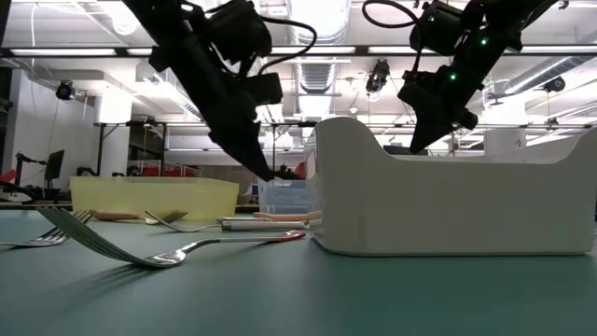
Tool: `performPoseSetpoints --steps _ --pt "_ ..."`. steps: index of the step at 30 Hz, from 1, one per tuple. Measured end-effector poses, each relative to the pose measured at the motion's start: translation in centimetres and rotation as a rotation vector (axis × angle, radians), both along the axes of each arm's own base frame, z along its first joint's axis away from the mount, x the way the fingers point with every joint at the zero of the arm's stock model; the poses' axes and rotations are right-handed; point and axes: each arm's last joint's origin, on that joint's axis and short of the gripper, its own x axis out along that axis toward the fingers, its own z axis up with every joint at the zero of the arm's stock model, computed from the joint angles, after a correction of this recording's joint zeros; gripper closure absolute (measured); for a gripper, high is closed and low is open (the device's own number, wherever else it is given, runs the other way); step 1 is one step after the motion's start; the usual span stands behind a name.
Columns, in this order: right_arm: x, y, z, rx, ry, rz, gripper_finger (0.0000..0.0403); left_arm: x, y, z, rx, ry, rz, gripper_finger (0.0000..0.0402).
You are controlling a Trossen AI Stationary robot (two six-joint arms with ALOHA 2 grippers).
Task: Sort silverware by color (type)
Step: Put the white fork into the transparent bin
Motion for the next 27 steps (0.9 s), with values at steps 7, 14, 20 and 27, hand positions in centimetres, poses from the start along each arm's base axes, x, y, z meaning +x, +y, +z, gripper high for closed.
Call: performPoseSetpoints --steps 7,14,20,27 --pt "0.0 0.0 0.0 -0.001 -0.004 0.000 0.0392 -0.6 -0.6 0.7 -0.093 0.107 0.115 0.0402" --pt "0.0 0.0 0.0 -0.003 -0.006 0.000 0.0392 -1.6 -2.8 1.9 -0.171 0.289 0.228 0.0402" --pt "0.1 0.0 0.1 -0.022 0.009 0.028 0.0392 -3.1 -4.4 1.4 -0.229 0.417 0.348 0.0402" --pt "0.1 -0.1 0.1 -0.070 0.047 0.098 0.0392 -3.9 -6.3 1.3 -0.292 0.485 0.385 0.0402"
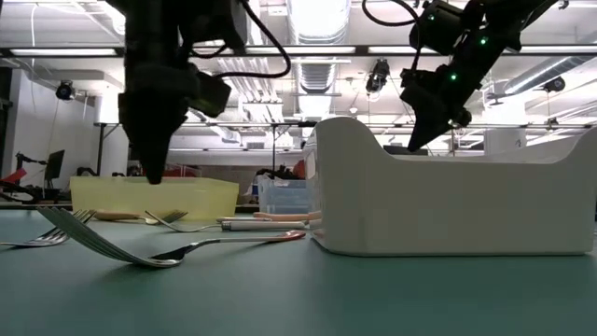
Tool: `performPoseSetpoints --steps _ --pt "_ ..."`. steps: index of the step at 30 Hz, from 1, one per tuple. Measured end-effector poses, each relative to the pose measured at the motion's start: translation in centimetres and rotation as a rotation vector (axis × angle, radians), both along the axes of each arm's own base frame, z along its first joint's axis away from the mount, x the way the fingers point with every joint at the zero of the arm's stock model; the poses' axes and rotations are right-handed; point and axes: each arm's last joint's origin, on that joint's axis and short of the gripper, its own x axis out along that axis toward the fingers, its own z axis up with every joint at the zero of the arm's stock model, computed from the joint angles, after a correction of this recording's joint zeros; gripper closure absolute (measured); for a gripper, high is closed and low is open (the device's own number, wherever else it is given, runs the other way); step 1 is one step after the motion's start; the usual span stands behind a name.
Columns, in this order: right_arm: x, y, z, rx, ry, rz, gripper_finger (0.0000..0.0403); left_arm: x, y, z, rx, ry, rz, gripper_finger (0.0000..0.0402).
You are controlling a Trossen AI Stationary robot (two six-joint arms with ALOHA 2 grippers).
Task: Sort silverware by color (type)
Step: Put the white fork into the transparent bin
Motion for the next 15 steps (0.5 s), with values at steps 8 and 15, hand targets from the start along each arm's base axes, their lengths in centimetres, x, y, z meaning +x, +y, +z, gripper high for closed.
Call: performPoseSetpoints --steps 8,15 --pt "0.1 0.0 0.2 -0.076 0.051 0.103 0.0392 1.2 -1.6 0.3 0.054 -0.147 -0.234 0.0401" --pt "0.4 -0.1 0.4 -0.112 0.041 0.133 0.0392 2.0 -1.5 0.2 0.125 -0.221 -0.226 0.0369"
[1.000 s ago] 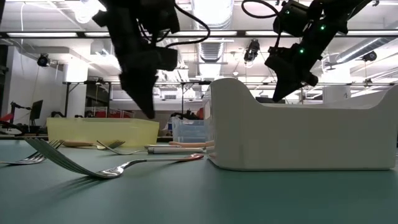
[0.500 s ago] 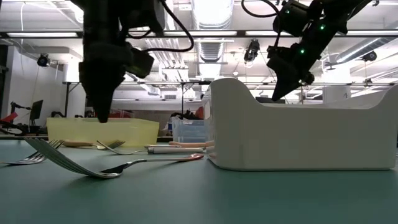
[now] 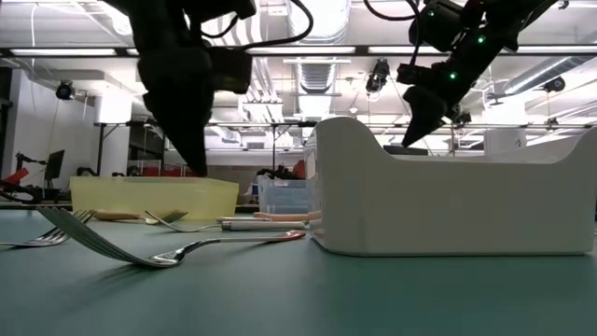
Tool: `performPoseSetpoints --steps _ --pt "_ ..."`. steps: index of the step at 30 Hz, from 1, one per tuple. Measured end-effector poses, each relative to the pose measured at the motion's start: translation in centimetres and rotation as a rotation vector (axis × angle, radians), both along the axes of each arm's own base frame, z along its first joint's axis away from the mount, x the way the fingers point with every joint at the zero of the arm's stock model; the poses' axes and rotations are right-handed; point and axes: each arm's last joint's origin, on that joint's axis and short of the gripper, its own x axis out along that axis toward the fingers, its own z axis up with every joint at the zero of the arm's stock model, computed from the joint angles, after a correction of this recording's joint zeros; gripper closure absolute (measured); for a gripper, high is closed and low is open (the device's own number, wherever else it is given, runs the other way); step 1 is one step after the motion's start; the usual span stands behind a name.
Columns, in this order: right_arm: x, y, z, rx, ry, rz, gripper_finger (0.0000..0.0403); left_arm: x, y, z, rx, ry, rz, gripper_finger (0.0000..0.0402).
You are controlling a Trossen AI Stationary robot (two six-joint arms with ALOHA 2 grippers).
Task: Sort silverware by color (type)
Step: Put the white fork into the transparent bin
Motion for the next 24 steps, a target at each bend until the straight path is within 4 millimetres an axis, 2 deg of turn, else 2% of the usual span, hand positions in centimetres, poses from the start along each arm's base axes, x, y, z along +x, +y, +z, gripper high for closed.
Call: performPoseSetpoints --steps 9,14,18,24 --pt "0.1 0.0 0.1 0.001 -0.013 -0.006 0.0392 1.9 -0.3 -2.2 0.027 -0.039 -0.061 0.0271" --pt "0.1 0.0 0.1 0.005 -0.017 -0.011 0.0392 2.4 -0.4 -2.8 0.045 -0.053 -0.108 0.0227" --pt "0.1 0.0 0.1 0.005 -0.017 -0.011 0.0392 2.7 -0.3 -2.8 0.067 -0.083 -0.147 0.0211" --pt "0.1 0.0 0.1 0.007 -0.019 -0.014 0.0392 2.5 0.5 -3.7 0.073 -0.111 -0.139 0.0210"
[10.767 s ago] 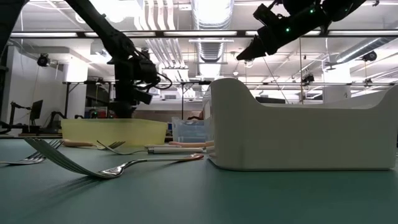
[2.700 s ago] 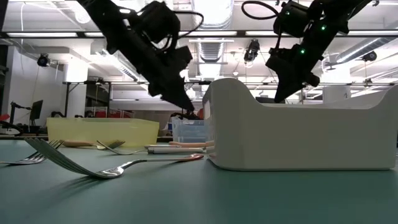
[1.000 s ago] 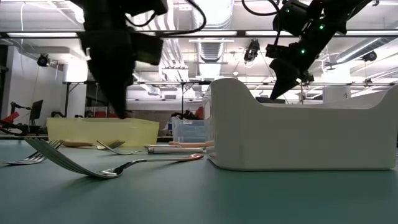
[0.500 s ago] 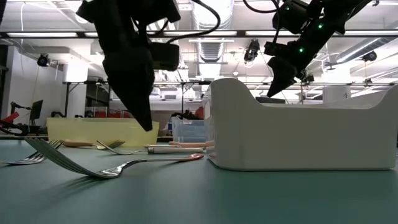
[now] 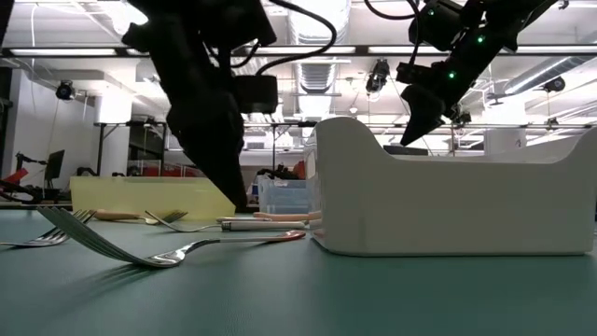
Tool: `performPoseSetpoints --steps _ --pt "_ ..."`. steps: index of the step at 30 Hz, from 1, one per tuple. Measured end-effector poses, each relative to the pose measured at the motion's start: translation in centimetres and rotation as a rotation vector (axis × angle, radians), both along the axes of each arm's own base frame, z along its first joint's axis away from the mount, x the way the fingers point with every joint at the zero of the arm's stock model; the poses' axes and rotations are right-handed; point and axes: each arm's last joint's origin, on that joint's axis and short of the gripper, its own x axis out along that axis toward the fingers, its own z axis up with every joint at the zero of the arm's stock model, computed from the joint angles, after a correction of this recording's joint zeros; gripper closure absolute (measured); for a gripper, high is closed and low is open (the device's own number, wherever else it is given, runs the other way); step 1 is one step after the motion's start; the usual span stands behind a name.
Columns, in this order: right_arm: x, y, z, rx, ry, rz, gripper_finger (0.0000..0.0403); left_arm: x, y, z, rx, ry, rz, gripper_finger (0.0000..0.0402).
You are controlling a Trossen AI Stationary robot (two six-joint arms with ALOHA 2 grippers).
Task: Sort silverware by color (type)
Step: Put the white fork into the transparent bin
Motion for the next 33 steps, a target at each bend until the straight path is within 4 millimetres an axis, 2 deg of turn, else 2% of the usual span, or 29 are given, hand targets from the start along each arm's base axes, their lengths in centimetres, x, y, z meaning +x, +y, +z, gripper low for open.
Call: performPoseSetpoints --steps 10,24,29,33 --pt "0.0 0.0 0.0 0.004 -0.004 -0.005 0.0392 -0.5 1.3 -1.8 0.044 -0.093 0.013 0.0210" --pt "0.0 0.0 0.0 0.009 -0.011 -0.012 0.0392 0.0 1.2 -3.7 0.051 -0.074 0.016 0.0213" --pt "0.0 0.0 0.0 0.011 -0.013 -0.015 0.0392 0.0 1.2 -3.9 0.047 -0.068 0.011 0.0240" --pt "0.0 0.0 0.0 0.011 -0.014 -0.015 0.0392 0.0 1.1 -3.9 0.042 -0.068 0.008 0.0277"
